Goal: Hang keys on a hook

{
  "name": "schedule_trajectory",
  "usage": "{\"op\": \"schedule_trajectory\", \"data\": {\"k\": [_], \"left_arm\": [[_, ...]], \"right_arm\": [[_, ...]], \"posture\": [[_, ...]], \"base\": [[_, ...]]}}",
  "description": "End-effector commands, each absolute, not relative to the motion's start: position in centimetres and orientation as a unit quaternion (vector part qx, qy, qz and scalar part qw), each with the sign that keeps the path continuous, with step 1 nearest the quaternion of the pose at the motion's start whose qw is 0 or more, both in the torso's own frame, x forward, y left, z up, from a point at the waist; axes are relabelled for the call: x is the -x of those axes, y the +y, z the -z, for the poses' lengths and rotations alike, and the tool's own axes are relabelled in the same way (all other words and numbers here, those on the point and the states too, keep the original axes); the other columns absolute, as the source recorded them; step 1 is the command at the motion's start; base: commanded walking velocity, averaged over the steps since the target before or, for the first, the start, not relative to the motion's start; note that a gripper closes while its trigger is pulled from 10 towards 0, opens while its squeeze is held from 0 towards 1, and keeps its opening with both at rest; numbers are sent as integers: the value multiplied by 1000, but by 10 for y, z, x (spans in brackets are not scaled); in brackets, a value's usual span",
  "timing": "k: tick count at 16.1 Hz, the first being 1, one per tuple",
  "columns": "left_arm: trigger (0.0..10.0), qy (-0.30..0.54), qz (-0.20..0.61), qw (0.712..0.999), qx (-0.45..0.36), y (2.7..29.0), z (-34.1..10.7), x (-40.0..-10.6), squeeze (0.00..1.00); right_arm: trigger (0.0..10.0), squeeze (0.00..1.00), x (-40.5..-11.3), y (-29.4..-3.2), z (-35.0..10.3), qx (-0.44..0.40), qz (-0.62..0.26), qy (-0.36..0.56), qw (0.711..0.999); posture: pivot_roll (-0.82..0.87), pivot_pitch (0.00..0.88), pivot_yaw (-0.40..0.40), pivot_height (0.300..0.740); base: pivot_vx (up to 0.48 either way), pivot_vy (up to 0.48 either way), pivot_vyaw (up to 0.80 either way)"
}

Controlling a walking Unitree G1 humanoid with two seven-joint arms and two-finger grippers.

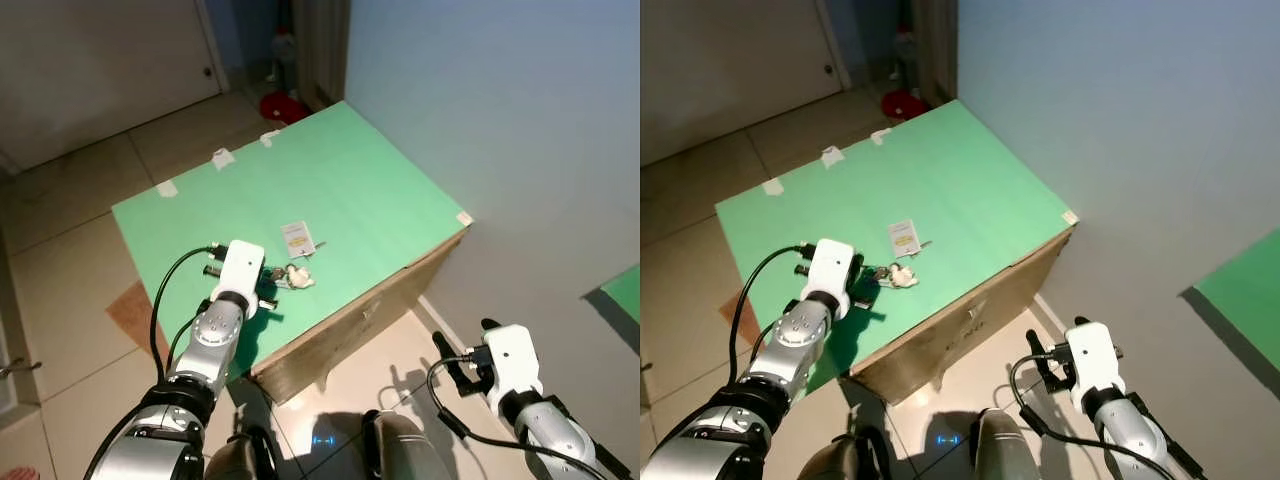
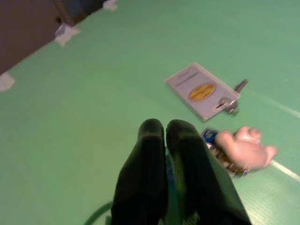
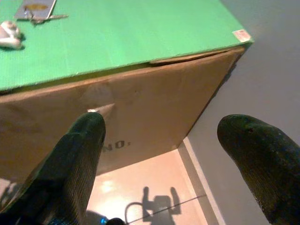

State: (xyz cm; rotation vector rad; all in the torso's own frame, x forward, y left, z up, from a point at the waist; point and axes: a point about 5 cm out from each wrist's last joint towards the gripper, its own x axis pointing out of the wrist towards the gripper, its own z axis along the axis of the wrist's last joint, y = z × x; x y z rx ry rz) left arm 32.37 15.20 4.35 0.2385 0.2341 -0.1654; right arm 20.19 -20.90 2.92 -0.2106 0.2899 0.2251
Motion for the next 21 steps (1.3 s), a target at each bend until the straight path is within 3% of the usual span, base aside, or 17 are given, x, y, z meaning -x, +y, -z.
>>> {"op": "schedule_trajectory", "data": {"k": [1,8,14,21], "left_arm": [[10000,124,75,981,-130,157,-44,-326,1000],[10000,166,86,973,-133,158,-44,-336,1000],[10000,178,113,969,-131,147,-47,-341,1000],[10000,194,131,965,-120,139,-48,-344,1000]], "right_arm": [[10000,0,-197,-208,-28,106,-113,146,977],[10000,0,-191,-200,-31,92,-147,138,975],[10000,0,-149,-218,-29,112,-234,178,949],[10000,0,-114,-214,-45,108,-235,176,950]], "posture": [[-358,205,48,740],[-396,194,71,740],[-472,230,36,740],[-528,295,21,740]], "base": [[0,0,0],[0,0,0],[0,0,0],[0,0,0]]}}
